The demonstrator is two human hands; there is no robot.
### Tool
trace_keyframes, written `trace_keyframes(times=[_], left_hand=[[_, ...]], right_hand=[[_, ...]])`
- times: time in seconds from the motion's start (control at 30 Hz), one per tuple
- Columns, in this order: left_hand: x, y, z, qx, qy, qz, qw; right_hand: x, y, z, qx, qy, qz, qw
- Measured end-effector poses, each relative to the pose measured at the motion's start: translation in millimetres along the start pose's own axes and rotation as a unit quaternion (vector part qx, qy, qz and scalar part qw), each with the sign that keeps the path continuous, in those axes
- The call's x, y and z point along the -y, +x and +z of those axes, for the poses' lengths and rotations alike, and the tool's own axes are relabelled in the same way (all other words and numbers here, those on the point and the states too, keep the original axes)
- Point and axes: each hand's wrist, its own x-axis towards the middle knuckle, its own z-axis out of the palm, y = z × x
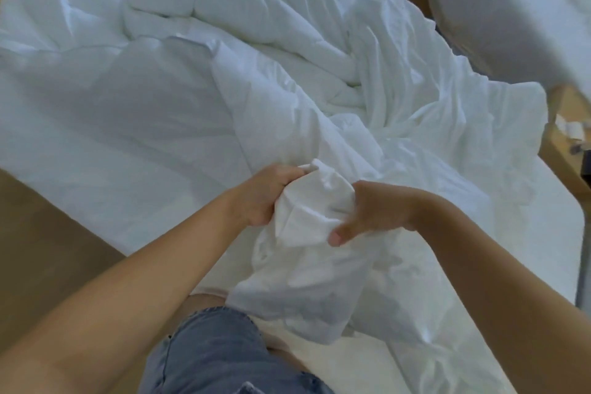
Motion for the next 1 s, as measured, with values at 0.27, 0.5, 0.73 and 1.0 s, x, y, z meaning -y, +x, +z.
trace_keyframes(times=[0.27, 0.5, 0.73, 1.0], left_hand=[[-22.3, -12.1, 4.4, 0.108, 0.228, -0.018, 0.968], [-26.3, -5.0, 14.1, -0.006, 0.306, 0.053, 0.950], [-23.1, 0.8, 31.5, 0.022, 0.172, -0.013, 0.985], [-35.5, 5.4, 37.0, 0.017, 0.346, -0.040, 0.937]], right_hand=[[-10.6, 18.1, -10.3, -0.177, 0.357, -0.098, 0.912], [-21.9, -2.8, -11.1, -0.001, 0.308, -0.091, 0.947], [-39.9, -7.2, -11.9, -0.095, 0.431, -0.112, 0.890], [-48.8, -2.1, 1.3, -0.154, 0.515, -0.117, 0.835]])
